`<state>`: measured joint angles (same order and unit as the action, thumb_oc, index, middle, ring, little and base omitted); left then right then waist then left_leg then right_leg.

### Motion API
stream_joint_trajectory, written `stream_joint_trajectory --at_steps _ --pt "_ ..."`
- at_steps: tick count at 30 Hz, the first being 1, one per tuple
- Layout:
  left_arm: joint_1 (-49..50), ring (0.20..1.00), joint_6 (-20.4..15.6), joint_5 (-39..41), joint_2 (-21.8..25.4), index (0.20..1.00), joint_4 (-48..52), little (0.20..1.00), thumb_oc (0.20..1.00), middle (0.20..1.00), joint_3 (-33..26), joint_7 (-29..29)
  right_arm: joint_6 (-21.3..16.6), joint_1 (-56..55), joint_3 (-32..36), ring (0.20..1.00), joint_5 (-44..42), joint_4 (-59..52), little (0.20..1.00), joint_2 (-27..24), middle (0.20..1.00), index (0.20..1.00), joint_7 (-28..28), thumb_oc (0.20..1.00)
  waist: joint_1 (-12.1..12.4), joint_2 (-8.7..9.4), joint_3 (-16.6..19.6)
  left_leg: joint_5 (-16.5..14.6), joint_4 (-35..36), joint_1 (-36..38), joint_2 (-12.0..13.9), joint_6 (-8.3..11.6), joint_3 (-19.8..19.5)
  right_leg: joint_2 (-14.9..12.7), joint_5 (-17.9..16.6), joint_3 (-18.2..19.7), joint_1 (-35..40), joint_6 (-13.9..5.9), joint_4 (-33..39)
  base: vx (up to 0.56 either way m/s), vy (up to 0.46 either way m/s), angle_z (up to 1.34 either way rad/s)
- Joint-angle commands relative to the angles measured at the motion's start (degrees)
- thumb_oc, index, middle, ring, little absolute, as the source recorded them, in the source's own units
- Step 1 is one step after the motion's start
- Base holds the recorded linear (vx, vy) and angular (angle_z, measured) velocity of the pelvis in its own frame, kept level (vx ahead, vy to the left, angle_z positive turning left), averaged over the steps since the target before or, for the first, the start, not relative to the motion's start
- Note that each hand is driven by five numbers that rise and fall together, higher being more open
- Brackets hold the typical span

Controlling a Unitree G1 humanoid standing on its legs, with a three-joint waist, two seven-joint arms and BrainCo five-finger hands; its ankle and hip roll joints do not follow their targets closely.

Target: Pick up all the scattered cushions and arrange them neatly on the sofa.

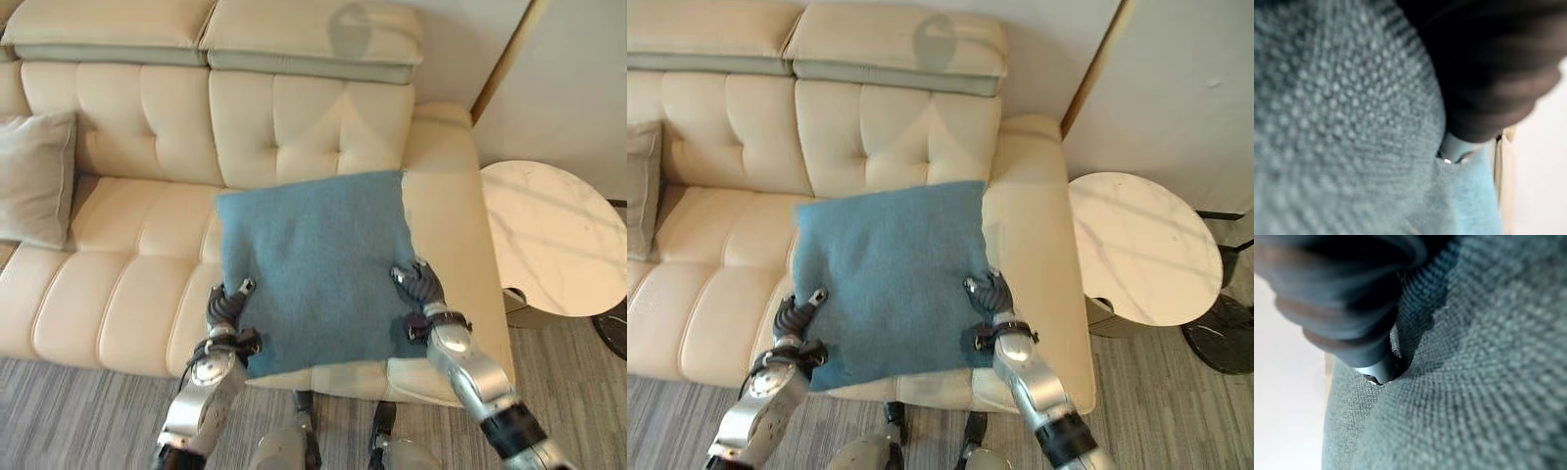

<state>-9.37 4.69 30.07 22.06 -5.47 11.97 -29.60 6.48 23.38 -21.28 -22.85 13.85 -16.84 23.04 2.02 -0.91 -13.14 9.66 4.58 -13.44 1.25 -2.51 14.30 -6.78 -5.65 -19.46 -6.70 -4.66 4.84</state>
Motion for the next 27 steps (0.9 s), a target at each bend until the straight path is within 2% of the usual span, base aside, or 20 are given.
stream_joint_trajectory --at_steps 1,2,3,4,6,7,10,14,15,16,17,18,19,21,27 --pt "-36.1 0.2 -8.6 -5.1 5.5 0.2 -8.6 0.2 0.2 0.2 7.3 -2.7 -7.9 28.4 -0.8 0.2 -4.5 6.0 0.2 3.5 0.2 0.2 6.0 0.2 0.8 0.29 -4.3 -7.9 -5.2 -5.9 -2.5 3.12 -5.7 1.0 7.4 2.4 -11.2 1.05 -7.7 -0.16 -0.009 0.18" --pt "-36.6 0.2 -8.8 -5.0 5.5 0.2 -9.0 0.2 0.2 0.2 7.4 -2.7 -8.0 28.8 -0.6 0.2 -4.6 6.3 0.2 3.4 0.2 0.2 5.9 0.2 0.9 0.35 -4.4 -8.0 -5.4 -6.3 -2.5 3.11 -5.7 1.0 7.5 2.4 -11.6 1.07 -7.9 -0.1 -0.006 0.2" --pt "-47.8 0.2 -8.7 -8.6 8.0 0.2 -15.4 0.2 0.2 0.2 10.2 -4.3 -9.8 36.7 0.3 0.2 -3.9 10.6 0.2 2.4 0.2 0.2 9.5 0.2 0.7 0.34 -4.6 -7.6 -6.6 -10.0 -2.3 3.6 -6.1 0.7 7.6 2.4 -15.1 1.06 -9.5 -0.03 -0.003 0.14" --pt "-51.9 0.2 -8.9 -10.7 8.4 0.2 -17.5 0.2 0.2 0.2 11.3 -5.8 -11.0 40.2 1.0 0.2 -3.8 12.3 0.2 1.8 0.2 0.2 10.9 0.2 0.5 0.22 -4.7 -7.4 -7.4 -11.9 -2.2 3.91 -6.2 0.7 7.7 2.5 -16.8 0.99 -10.2 -0.04 -0.002 0.11" --pt "-56.0 0.2 -8.7 -12.5 9.2 0.2 -19.3 0.2 0.2 0.2 12.6 -7.2 -11.7 42.9 1.1 0.2 -3.4 13.6 0.2 1.0 0.2 0.2 12.7 0.2 0.3 0.19 -5.1 -7.4 -8.3 -13.9 -2.2 4.19 -6.5 0.6 7.8 2.7 -18.8 0.92 -10.9 -0.01 -0.002 0.03" --pt "-64.8 0.2 -7.0 -18.3 11.2 0.2 -24.6 0.2 0.2 0.2 16.4 -10.6 -12.5 49.8 -0.2 0.2 -0.2 17.3 0.2 -1.8 0.2 0.2 15.4 0.2 -0.2 0.17 -5.6 -7.2 -9.8 -17.7 -2.1 4.55 -7.1 0.4 7.8 2.9 -22.6 0.81 -12.3 -0.01 0.01 0.08" --pt "-76.6 0.2 -5.8 -23.7 13.3 0.2 -31.9 0.2 0.2 0.2 22.0 -13.6 -13.1 59.7 -4.0 0.2 5.0 23.2 0.2 -6.9 0.2 0.2 18.9 0.2 -0.7 0.36 -5.6 -6.6 -10.8 -22.8 -1.9 4.83 -7.3 0.3 7.4 3.3 -27.8 0.43 -13.6 0.02 0.018 0.18" --pt "-85.6 0.2 -1.3 -32.8 15.5 0.2 -39.8 0.2 0.2 0.2 28.4 -16.6 -12.1 66.9 -9.5 0.2 13.5 28.4 0.2 -12.4 0.2 0.2 23.3 0.2 -0.5 0.37 -6.3 -5.8 -10.2 -26.8 -1.7 4.98 -7.7 0.1 7.1 3.4 -32.3 -0.23 -14.1 0.03 -0.003 0.06" --pt "-85.8 0.2 -1.3 -32.8 15.5 0.2 -39.9 0.2 0.2 0.2 28.4 -16.6 -12.2 67.1 -9.6 0.335 13.5 28.5 0.335 -12.4 0.335 0.335 23.3 0.335 -0.5 0.34 -6.2 -5.6 -10.3 -27.2 -1.7 4.9 -7.7 0.1 6.9 3.4 -32.7 -0.16 -14.2 0.03 -0.016 -0.03" --pt "-89.2 0.57 0.1 -37.1 17.1 0.57 -42.8 0.57 0.57 0.57 31.6 -17.5 -11.1 70.4 -14.2 1.0 16.7 31.2 1.0 -15.1 1.0 1.0 22.4 1.0 -0.3 0.66 -6.7 -5.5 -10.1 -28.4 -1.6 4.81 -7.9 0.2 7.0 3.7 -34.4 -0.4 -14.5 0.01 -0.013 -0.03" --pt "-89.6 0.94 0.0 -37.1 17.1 0.94 -42.9 0.94 0.94 0.94 31.7 -17.5 -11.2 70.7 -14.2 1.0 16.7 31.4 1.0 -15.1 1.0 1.0 22.3 1.0 -0.3 0.69 -6.6 -5.3 -10.1 -28.8 -1.7 4.73 -7.9 0.2 6.8 3.6 -34.8 -0.33 -14.5 0.04 -0.029 -0.08" --pt "-90.1 1.0 1.1 -37.5 17.4 1.0 -46.5 1.0 1.0 1.0 32.7 -18.4 -9.8 72.8 -17.2 1.0 21.7 32.7 1.0 -16.6 1.0 1.0 25.3 1.0 -0.2 0.85 -7.1 -5.4 -10.2 -30.0 -1.6 4.55 -8.0 0.2 7.0 4.0 -36.6 -0.47 -15.2 0.02 -0.009 -0.08" --pt "-90.3 1.0 1.0 -37.5 17.4 1.0 -46.6 1.0 1.0 1.0 32.7 -18.4 -9.9 72.9 -17.2 1.0 21.7 32.8 1.0 -16.6 1.0 1.0 25.4 1.0 -0.3 0.82 -6.9 -5.2 -10.3 -30.4 -1.6 4.47 -8.0 0.1 6.8 3.9 -36.9 -0.41 -15.2 0.03 -0.014 -0.07" --pt "-89.6 1.0 3.0 -40.6 18.6 1.0 -49.2 1.0 1.0 1.0 33.5 -18.1 -6.3 73.1 -19.8 1.0 28.3 35.8 1.0 -19.8 1.0 1.0 27.7 1.0 -0.4 0.49 -7.5 -5.3 -10.6 -31.8 -1.8 4.32 -8.4 0.0 7.1 4.4 -38.8 -0.59 -16.3 0.03 -0.01 0.19" --pt "-85.6 1.0 5.1 -41.7 19.2 1.0 -52.8 1.0 1.0 1.0 32.1 -16.0 -5.1 69.5 -17.7 1.0 26.0 39.1 1.0 -19.0 1.0 1.0 25.8 1.0 -0.5 0.76 -8.4 -5.1 -10.2 -31.0 -2.0 3.92 -8.4 0.2 7.0 4.9 -38.5 -0.54 -16.2 0.01 -0.001 0.02"
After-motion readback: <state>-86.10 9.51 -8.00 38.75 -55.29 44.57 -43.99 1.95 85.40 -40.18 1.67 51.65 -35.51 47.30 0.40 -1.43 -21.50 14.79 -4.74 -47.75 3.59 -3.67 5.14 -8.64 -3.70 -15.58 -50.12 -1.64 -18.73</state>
